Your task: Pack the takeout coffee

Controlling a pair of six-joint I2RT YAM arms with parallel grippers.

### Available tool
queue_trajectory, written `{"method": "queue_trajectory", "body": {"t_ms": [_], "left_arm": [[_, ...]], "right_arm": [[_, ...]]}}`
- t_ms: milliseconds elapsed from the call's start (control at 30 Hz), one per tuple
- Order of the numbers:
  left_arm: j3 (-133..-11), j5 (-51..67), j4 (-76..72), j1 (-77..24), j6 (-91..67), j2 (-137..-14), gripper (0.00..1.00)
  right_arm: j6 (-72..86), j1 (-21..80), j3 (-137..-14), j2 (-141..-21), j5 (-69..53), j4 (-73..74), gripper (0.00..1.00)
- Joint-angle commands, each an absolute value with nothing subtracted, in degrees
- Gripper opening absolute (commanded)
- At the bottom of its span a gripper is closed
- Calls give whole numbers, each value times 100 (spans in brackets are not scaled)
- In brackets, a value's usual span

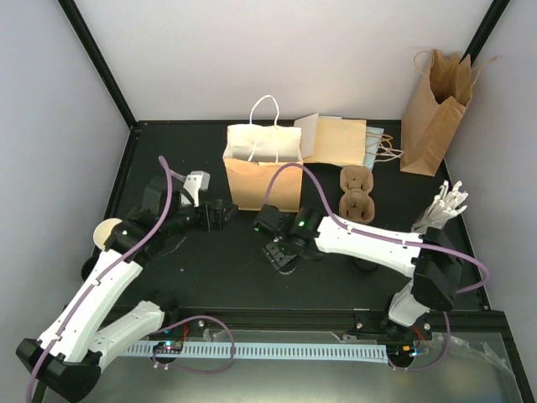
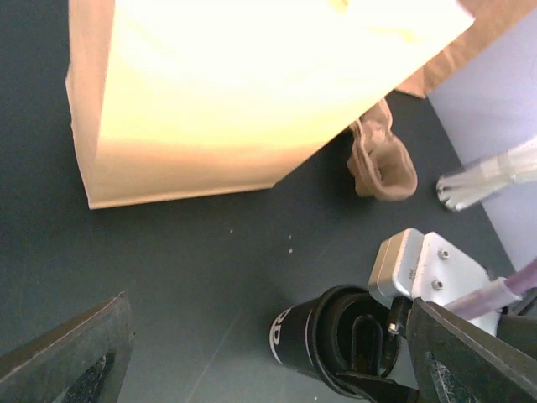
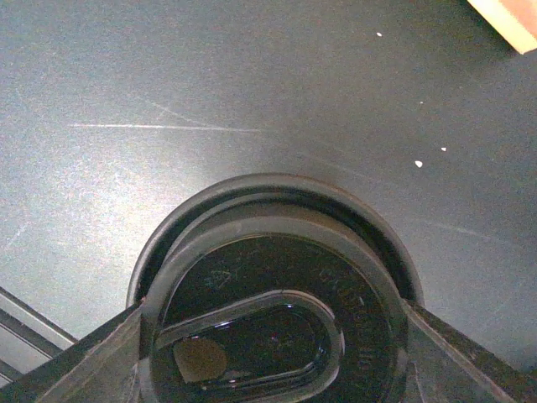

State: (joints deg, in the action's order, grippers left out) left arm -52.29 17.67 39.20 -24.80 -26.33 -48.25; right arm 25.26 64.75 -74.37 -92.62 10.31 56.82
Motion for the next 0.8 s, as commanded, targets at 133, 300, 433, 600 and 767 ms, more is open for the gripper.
{"method": "queue_trajectory", "body": {"t_ms": [133, 300, 433, 600, 767], "left_arm": [[-6412, 1223, 3832, -2230, -2642, -5692, 92], [-7450, 1201, 3915, -1825, -2357, -6843, 88], [-8587, 1125, 4191, -1714, -1845, -7685, 82], [-10103, 876, 5092, -1659, -1450, -8896, 81], [-11144, 1021, 5846, -1644, -1279, -9899, 79]], "right_arm": [[2223, 6133, -6896, -9127, 934, 5610, 73], [2005, 5728, -6944, -8708, 748, 5621, 73], [1813, 5400, -7127, -8490, 743, 5831, 73], [1975, 5247, -7274, -8333, 858, 5892, 73], [2176, 4817, -7457, -8084, 1099, 6139, 73]]}}
